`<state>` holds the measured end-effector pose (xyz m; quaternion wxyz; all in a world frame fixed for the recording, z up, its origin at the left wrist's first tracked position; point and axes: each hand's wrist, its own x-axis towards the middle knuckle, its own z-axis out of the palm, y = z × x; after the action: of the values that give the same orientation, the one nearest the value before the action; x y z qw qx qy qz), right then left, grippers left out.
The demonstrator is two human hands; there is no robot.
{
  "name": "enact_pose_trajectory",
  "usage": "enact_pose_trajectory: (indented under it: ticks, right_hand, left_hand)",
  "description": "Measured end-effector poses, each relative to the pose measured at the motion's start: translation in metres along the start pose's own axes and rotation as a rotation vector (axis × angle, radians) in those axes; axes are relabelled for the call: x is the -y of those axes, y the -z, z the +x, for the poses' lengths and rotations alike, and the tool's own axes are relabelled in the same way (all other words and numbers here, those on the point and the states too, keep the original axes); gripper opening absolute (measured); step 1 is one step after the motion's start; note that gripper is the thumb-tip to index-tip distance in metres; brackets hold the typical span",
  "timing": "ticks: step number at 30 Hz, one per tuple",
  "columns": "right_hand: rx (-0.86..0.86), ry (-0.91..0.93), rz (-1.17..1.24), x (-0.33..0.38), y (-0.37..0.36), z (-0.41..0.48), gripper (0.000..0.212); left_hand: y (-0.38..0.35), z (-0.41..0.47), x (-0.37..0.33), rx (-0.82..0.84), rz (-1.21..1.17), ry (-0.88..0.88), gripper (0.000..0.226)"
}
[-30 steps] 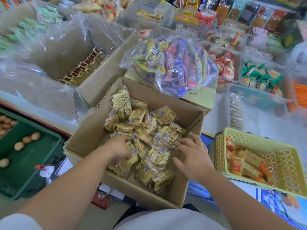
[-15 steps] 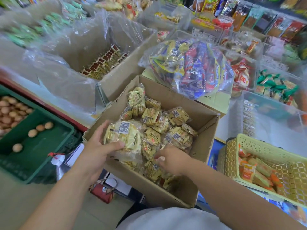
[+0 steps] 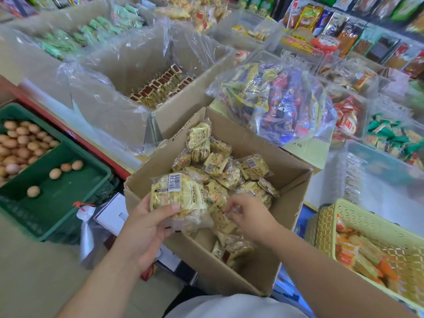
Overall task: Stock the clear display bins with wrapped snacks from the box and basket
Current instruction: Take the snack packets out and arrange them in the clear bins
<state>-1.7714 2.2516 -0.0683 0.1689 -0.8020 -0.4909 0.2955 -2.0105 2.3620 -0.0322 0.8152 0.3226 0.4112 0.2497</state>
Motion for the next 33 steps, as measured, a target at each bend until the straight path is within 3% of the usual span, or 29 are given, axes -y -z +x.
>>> enact_pose_trajectory:
  ticks: [5,7,10,12,14,16,19,22,23,26,29,33]
  right_hand:
    - [-0.243,-0.063,0.393,-0.013,0.056,-0.031,0.072]
    - [-0.358,0.028,0.359,-0.022,0.076,-0.045,0.061]
    - [-0.520,0.320,0.140,-0.034,0.096,-0.068,0.040]
    - [-0.564,0.470,0.016,-0.049,0.101,-0.081,0.038]
    - [-0.590,0.534,-0.060,-0.070,0.105,-0.090,0.032]
    - [-0.593,0.575,-0.059,-0.093,0.111,-0.096,0.021]
    - [-0.567,0.633,-0.008,-0.127,0.124,-0.107,0.016]
    - [-0.531,0.635,0.050,-0.167,0.138,-0.118,0.014]
    - [-0.518,0.627,0.057,-0.179,0.143,-0.123,0.017]
    - [-0.503,0.606,0.070,-0.217,0.160,-0.137,0.028]
    - [-0.526,0.588,0.112,-0.254,0.177,-0.152,0.025]
    - [-0.565,0.384,0.184,-0.311,0.205,-0.164,0.032]
  left_hand:
    - [-0.028,0.003,0.011,-0.057,0.033,-0.025,0.056]
    - [-0.044,0.005,0.019,-0.089,0.048,-0.008,0.060]
    - [-0.073,0.006,0.036,-0.111,0.041,0.044,0.070]
    - [-0.099,0.003,0.048,-0.134,0.046,0.077,0.088]
    - [-0.126,0.000,0.061,-0.166,0.055,0.118,0.116]
    - [-0.154,-0.004,0.074,-0.173,0.050,0.136,0.129]
    - [-0.199,-0.009,0.091,-0.161,0.054,0.129,0.115]
    - [-0.239,-0.012,0.110,-0.158,0.109,0.095,0.061]
    - [-0.251,-0.012,0.117,-0.148,0.114,0.095,0.053]
    - [-0.285,-0.011,0.142,-0.107,0.146,0.092,0.057]
    - [-0.317,-0.007,0.165,-0.103,0.164,0.078,0.045]
    - [-0.349,0.006,0.187,-0.084,0.212,0.079,0.041]
